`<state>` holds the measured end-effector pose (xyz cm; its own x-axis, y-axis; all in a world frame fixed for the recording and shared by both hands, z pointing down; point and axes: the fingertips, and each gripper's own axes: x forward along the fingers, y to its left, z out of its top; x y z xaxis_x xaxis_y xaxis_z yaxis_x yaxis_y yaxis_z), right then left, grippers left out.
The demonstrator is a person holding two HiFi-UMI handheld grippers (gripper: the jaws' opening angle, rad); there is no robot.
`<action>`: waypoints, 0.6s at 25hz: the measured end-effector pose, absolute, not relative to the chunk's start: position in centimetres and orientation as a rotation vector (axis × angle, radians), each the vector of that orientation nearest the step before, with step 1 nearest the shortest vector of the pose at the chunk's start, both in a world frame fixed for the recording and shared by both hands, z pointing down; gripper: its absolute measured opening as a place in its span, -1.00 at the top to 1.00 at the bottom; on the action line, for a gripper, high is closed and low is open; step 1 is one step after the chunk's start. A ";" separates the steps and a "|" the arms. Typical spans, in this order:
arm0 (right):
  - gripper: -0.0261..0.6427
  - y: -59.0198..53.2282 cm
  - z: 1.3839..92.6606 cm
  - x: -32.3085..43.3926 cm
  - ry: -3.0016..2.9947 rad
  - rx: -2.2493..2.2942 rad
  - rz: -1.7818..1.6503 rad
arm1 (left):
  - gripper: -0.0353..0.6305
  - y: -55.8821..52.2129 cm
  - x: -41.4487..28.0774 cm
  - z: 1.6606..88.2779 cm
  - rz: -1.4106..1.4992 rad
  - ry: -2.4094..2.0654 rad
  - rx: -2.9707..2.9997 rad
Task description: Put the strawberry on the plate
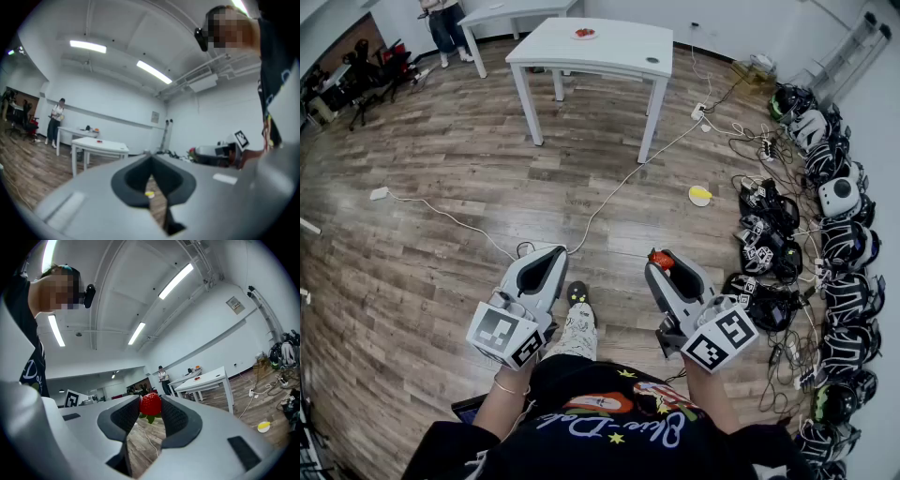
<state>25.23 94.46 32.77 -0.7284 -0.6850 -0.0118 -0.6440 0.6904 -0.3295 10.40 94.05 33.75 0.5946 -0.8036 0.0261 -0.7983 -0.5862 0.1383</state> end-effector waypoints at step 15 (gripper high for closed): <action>0.48 67.0 31.4 16.5 2.757 -1.137 -0.386 | 0.89 66.7 3.5 33.6 -0.048 -1.249 2.778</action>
